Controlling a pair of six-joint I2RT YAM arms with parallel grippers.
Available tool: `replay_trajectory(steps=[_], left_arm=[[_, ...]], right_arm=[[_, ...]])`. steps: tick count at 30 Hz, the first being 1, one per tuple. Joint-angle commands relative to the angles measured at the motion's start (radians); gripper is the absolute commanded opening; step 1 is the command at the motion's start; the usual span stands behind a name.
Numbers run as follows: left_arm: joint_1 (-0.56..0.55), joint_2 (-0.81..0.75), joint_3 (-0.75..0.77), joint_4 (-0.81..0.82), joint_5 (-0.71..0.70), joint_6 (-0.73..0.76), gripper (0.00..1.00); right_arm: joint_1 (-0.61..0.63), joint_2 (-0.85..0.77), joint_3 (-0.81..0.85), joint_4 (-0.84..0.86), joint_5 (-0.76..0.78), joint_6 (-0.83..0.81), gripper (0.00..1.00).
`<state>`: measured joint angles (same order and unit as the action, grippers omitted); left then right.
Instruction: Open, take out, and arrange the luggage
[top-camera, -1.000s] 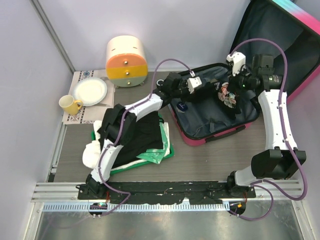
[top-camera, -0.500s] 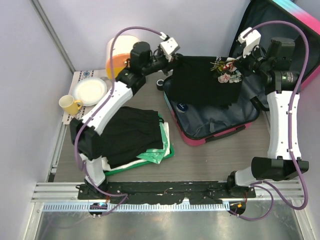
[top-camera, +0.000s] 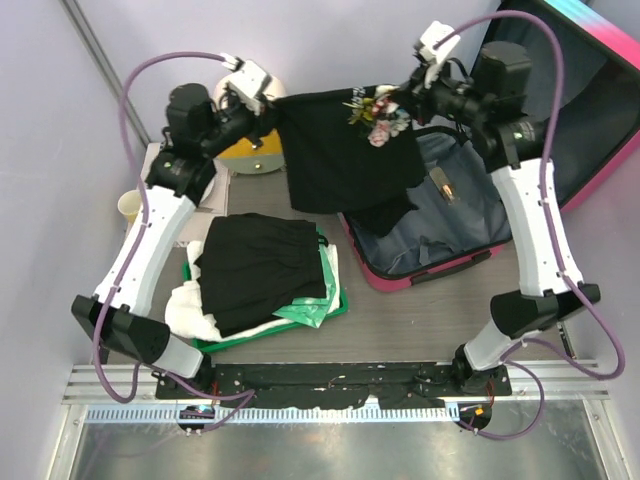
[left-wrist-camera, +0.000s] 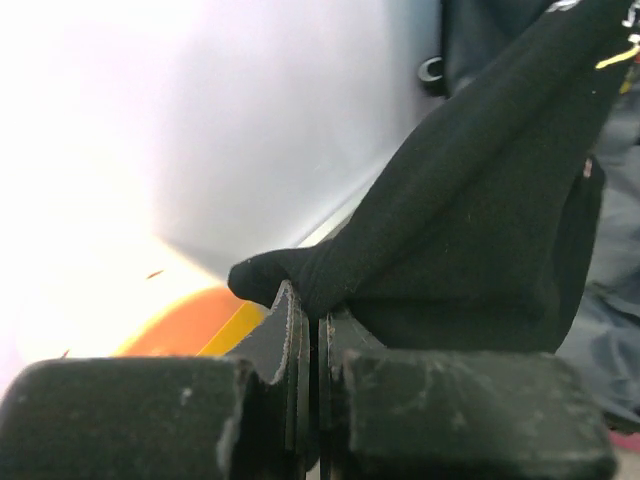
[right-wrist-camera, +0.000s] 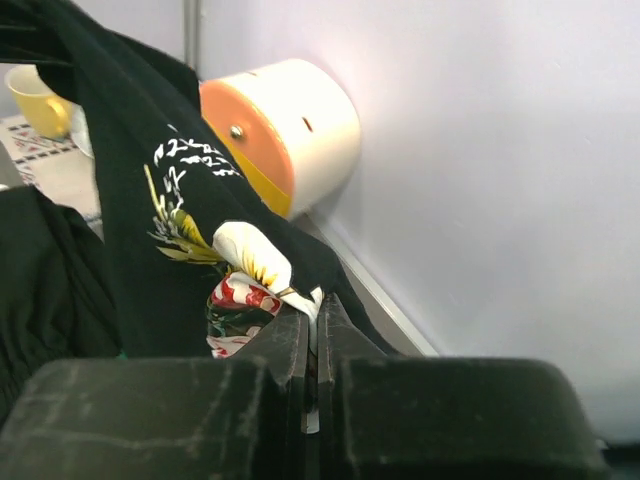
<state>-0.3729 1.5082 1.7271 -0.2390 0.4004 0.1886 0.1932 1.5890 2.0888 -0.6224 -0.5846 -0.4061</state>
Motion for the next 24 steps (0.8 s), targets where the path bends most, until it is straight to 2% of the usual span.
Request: replay_trajectory(steps=[1, 5, 12, 16, 24], left_arm=[[0.115, -0.112, 0.028, -0.037, -0.060, -0.012, 0.00], [0.149, -0.190, 0.038, -0.109, -0.058, 0.029, 0.00], [0.169, -0.362, -0.006, -0.158, -0.259, 0.153, 0.00], [0.170, -0.422, 0.026, -0.189, -0.368, 0.189, 0.00], [0.170, -0.566, 0.055, -0.258, -0.434, 0.236, 0.00]], right_arm=[[0.086, 0.064, 0.155, 0.109, 0.088, 0.042, 0.01], [0.146, 0.083, 0.208, 0.122, 0.071, 0.058, 0.01], [0.259, 0.066, 0.209, 0.214, 0.025, 0.121, 0.01], [0.340, 0.089, 0.264, 0.220, 0.025, 0.141, 0.01], [0.520, 0.071, 0.307, 0.185, 0.068, 0.151, 0.01]])
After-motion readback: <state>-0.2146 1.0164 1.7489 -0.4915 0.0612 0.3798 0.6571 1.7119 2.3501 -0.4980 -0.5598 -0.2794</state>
